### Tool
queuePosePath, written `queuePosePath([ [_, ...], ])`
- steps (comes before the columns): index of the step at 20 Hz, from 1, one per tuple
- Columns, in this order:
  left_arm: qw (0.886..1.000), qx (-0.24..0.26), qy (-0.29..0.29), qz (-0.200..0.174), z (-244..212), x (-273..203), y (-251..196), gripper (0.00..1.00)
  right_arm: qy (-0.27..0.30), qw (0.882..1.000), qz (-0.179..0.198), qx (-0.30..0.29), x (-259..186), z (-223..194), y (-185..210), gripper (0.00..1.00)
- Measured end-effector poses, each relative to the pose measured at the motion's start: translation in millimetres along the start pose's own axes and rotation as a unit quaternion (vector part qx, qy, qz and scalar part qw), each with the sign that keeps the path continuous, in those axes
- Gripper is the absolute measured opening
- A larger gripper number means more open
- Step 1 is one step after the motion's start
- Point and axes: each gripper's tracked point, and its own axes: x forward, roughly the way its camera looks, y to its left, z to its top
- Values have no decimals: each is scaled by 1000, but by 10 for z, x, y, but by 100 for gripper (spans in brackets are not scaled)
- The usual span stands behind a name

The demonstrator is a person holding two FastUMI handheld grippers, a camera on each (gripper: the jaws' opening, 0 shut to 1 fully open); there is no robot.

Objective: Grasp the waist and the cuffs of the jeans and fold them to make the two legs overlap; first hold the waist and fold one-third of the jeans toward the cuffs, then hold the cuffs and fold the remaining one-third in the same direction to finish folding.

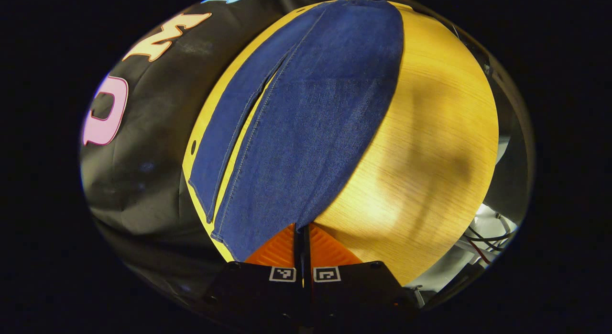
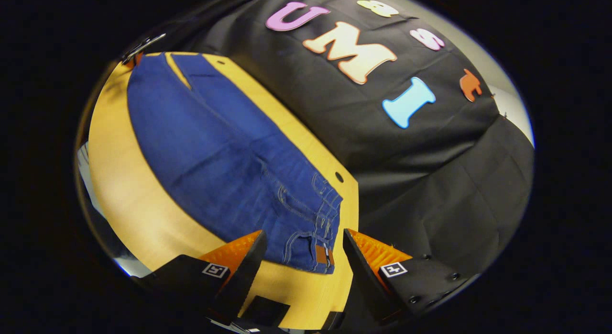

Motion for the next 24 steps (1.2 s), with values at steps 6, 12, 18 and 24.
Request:
queuePosePath([
  [6,1000,6,21,8,-16,2,15,0,38,995,47,-77,338,-470,212,99],
  [12,999,8,39,15,-18,-1,26,0,49,983,73,-164,592,-603,272,94],
  [18,999,3,47,17,-19,-1,32,0,61,981,87,-164,848,-663,386,42],
  [24,998,-29,51,35,-34,5,77,0,73,988,63,-123,850,-589,272,6],
])
